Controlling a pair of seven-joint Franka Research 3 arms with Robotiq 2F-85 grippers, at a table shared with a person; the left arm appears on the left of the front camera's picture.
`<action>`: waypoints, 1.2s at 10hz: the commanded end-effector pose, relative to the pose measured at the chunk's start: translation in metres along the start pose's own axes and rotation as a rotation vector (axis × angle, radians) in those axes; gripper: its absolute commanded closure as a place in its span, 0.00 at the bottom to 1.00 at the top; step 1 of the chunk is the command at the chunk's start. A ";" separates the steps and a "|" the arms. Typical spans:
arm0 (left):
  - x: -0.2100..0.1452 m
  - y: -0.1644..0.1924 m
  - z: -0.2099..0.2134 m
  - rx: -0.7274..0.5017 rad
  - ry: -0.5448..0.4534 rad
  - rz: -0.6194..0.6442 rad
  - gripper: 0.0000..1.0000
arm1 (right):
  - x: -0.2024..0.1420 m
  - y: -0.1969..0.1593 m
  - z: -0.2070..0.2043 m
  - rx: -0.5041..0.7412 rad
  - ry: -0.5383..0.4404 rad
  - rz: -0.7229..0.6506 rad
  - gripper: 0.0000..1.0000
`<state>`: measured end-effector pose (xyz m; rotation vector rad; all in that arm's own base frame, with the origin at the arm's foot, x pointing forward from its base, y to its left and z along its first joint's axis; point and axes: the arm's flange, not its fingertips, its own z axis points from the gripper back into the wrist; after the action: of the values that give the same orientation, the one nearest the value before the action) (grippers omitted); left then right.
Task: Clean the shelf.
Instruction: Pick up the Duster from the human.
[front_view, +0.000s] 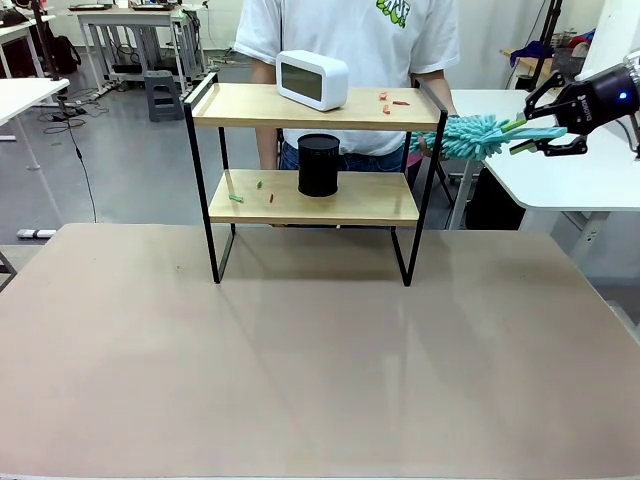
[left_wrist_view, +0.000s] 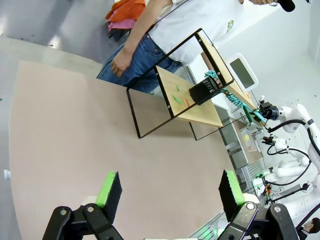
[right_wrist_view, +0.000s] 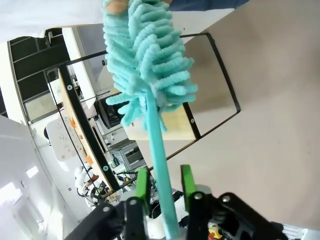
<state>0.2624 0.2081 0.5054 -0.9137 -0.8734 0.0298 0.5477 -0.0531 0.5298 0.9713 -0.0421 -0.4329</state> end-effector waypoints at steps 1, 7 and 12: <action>0.002 0.000 -0.002 -0.017 -0.019 -0.023 0.00 | -0.003 -0.001 -0.004 0.041 -0.002 0.026 1.00; 0.002 0.000 -0.002 -0.017 -0.019 -0.023 0.00 | -0.019 -0.012 0.010 0.025 0.057 0.092 1.00; 0.002 0.000 -0.002 -0.017 -0.019 -0.023 0.00 | -0.194 -0.078 0.150 -0.213 -0.024 0.568 1.00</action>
<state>0.2618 0.2090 0.5065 -0.9116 -0.8766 0.0291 0.3613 -0.1278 0.5873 0.7603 -0.1467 0.0048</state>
